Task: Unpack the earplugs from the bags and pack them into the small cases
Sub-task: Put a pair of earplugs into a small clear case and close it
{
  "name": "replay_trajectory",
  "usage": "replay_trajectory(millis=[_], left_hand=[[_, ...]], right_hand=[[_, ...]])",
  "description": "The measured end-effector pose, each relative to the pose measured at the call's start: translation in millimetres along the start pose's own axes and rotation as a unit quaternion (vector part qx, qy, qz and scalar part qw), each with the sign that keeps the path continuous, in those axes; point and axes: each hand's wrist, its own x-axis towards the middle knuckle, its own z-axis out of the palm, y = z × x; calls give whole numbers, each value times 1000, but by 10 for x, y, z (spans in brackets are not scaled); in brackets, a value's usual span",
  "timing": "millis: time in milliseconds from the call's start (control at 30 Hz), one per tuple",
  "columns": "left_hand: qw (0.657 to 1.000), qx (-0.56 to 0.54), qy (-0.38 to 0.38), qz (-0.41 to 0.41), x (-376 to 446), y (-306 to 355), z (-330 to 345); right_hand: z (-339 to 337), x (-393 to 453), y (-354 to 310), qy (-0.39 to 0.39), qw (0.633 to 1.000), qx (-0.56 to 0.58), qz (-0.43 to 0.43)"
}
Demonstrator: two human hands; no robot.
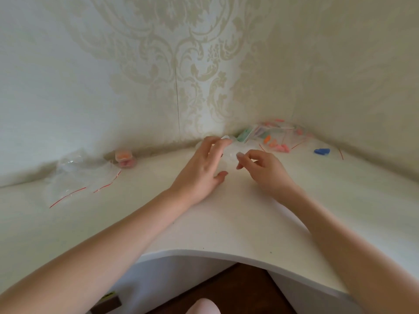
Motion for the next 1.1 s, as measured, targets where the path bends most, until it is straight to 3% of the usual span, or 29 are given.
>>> replay_trajectory(millis=[167,267,467,833,1100], left_hand=[[995,-6,3,100,7,123,-14],[993,-6,-13,116,11,153,-7],[999,-32,31,19,26,35,33],[995,13,88,47,29,80,18],[993,-51,99,-30,14,87,-5]], right_hand=[[38,-58,-59,-85,995,-12,-40],[61,-74,-68,-92,994,-43,-50],[-21,-40,-64,-69,997,32,-19],[-55,-34,-55,-120,981,149,-15],[-34,-47,-46,-160,947,272,57]])
